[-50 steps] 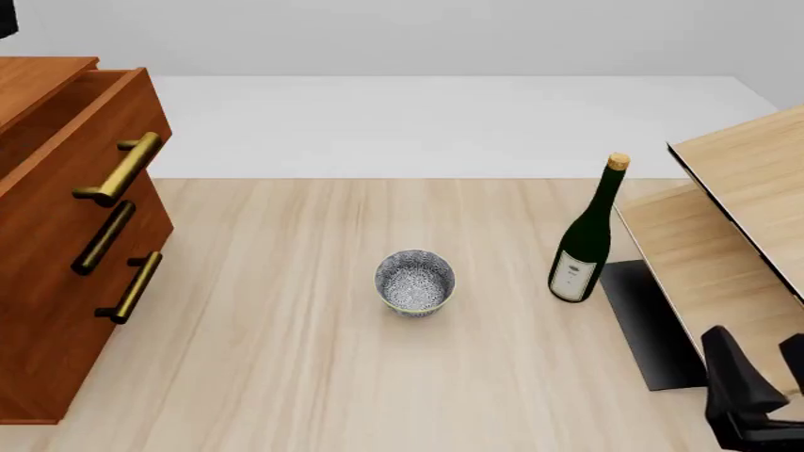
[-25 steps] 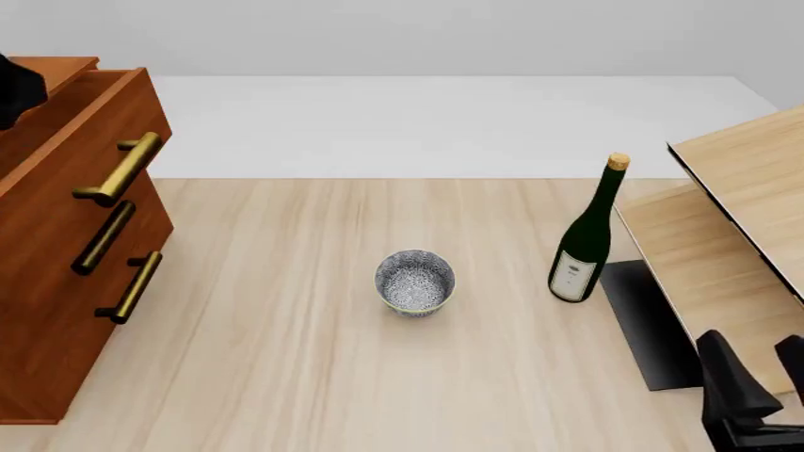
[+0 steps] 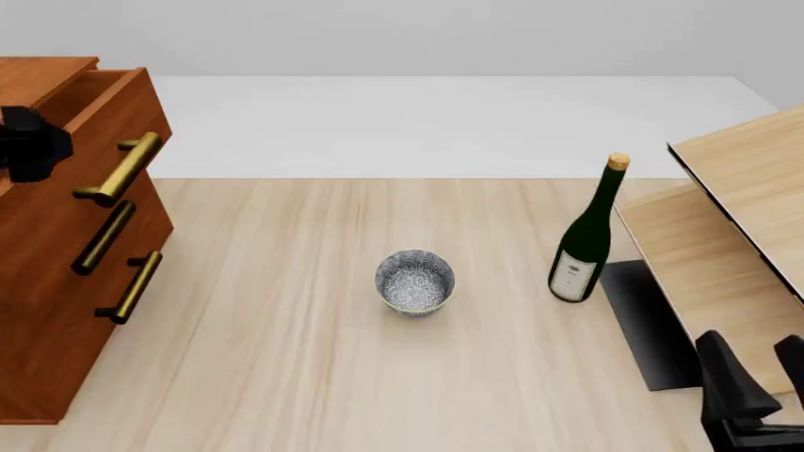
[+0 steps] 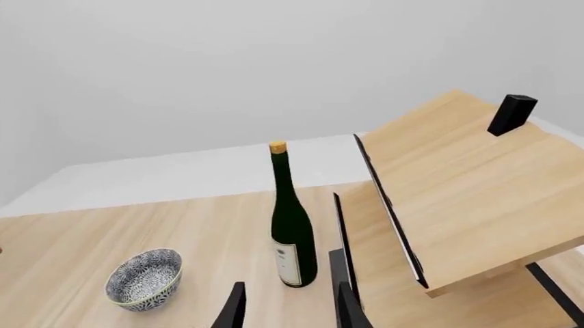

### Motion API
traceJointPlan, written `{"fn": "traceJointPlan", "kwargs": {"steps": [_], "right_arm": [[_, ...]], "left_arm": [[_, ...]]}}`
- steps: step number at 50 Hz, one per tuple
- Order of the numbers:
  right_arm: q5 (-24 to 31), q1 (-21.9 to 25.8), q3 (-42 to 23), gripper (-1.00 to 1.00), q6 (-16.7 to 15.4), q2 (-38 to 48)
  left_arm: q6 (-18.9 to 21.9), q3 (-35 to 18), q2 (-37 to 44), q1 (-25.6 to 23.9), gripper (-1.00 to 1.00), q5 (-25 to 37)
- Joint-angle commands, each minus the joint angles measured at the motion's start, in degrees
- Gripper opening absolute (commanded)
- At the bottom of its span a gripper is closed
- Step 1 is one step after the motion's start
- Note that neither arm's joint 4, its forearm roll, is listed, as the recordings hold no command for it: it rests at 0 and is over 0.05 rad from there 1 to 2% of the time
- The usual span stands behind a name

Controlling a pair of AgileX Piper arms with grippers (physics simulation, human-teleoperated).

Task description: Close the bottom drawer of the cabinet and open the top drawer.

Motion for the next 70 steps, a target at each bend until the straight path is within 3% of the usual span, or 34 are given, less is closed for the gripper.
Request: {"fn": "traceJointPlan", "kwargs": {"steps": [1, 34, 70], "right_arm": [[-0.13, -0.05, 0.1, 1.0, 0.01, 0.05], [-0.14, -0.32, 0.0, 1.0, 0.19, 0.12], [0.54, -0.65, -0.18, 1.0, 1.16, -0.34]], "left_arm": [[-1.65, 4.42, 0.26, -0.69, 1.0, -2.5], [-6.41, 9.21, 3.45, -7.76, 1.0, -8.05], [-11.27, 5.58, 7.52, -21.47, 1.0, -10.01]]}}
